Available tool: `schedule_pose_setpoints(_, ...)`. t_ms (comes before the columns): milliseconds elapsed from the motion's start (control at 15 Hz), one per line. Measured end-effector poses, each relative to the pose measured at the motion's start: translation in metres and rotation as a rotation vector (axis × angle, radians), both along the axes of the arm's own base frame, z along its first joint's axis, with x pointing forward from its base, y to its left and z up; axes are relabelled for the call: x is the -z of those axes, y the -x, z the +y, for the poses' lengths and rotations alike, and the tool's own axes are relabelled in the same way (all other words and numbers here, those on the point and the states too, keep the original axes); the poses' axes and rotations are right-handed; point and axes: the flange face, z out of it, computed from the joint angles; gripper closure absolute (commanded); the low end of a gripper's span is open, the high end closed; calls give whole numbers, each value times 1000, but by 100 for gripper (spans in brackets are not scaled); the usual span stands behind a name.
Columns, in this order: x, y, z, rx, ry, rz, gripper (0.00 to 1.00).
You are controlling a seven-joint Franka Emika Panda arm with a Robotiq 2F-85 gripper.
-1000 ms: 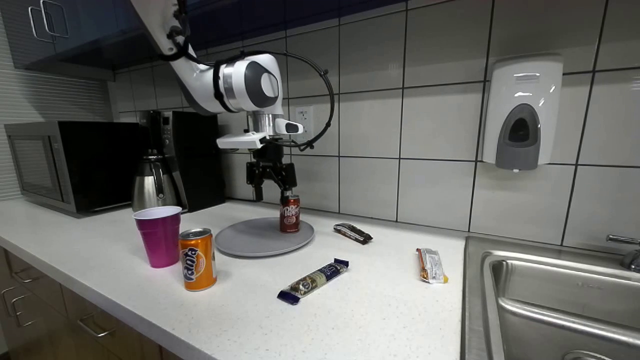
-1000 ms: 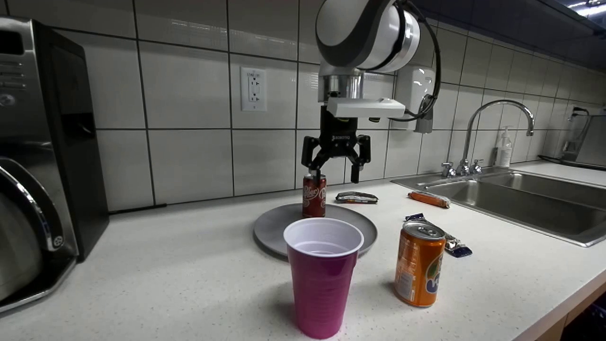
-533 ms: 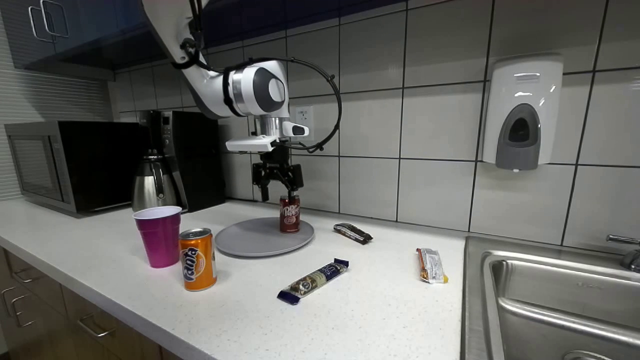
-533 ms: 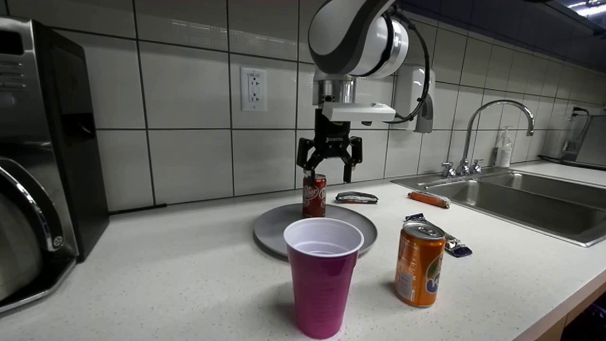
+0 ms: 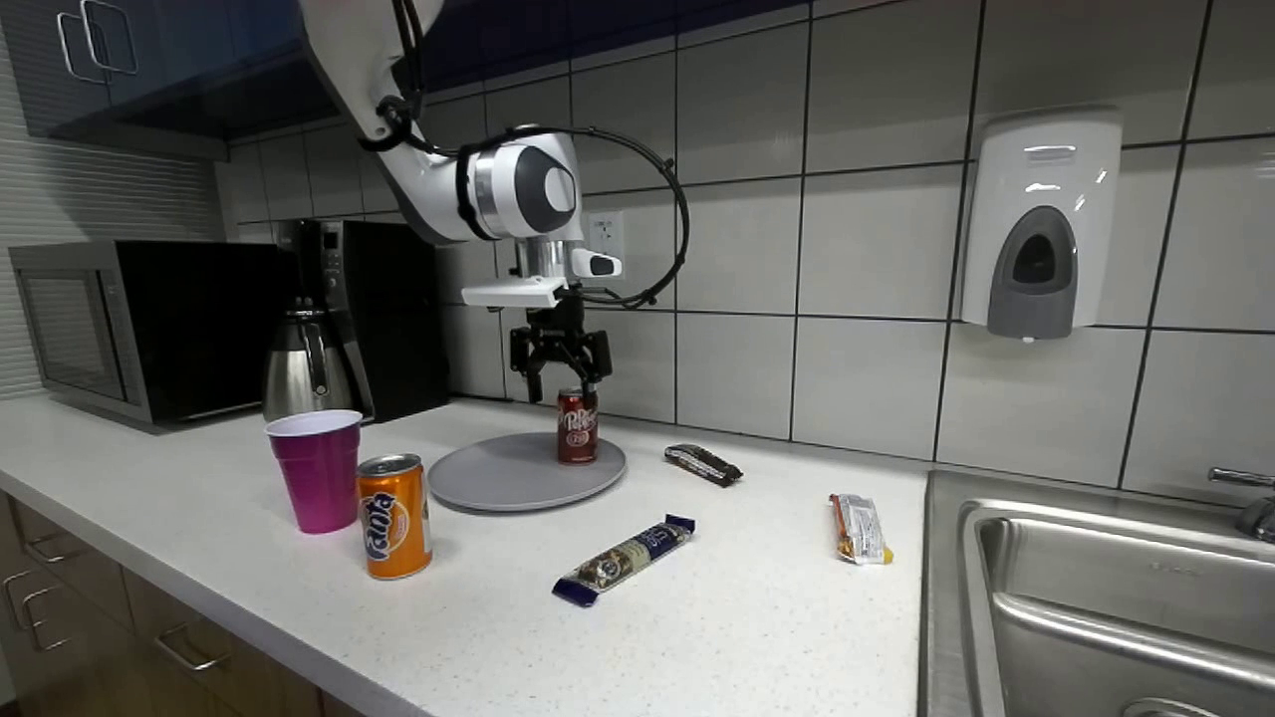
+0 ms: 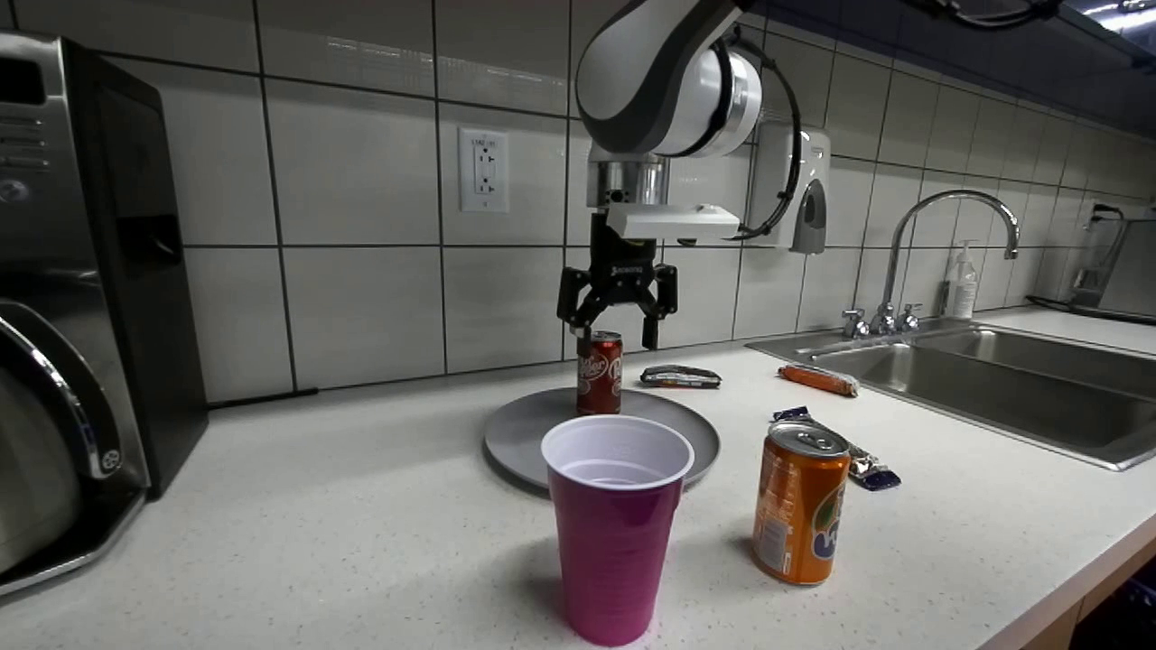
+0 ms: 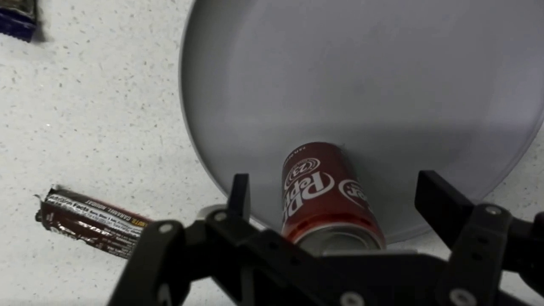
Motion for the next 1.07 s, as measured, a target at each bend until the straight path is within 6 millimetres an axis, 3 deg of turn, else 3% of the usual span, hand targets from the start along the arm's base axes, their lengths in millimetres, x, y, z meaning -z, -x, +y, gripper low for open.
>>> schedule_pose_setpoints(933,16,-30,5,-49,-2,-1,0)
schedule_pose_setpoints(1000,16,-32,5,-50,-2,0,4)
schedule_pose_setpoints(1067,16,-33,5,-51,-1,1,26)
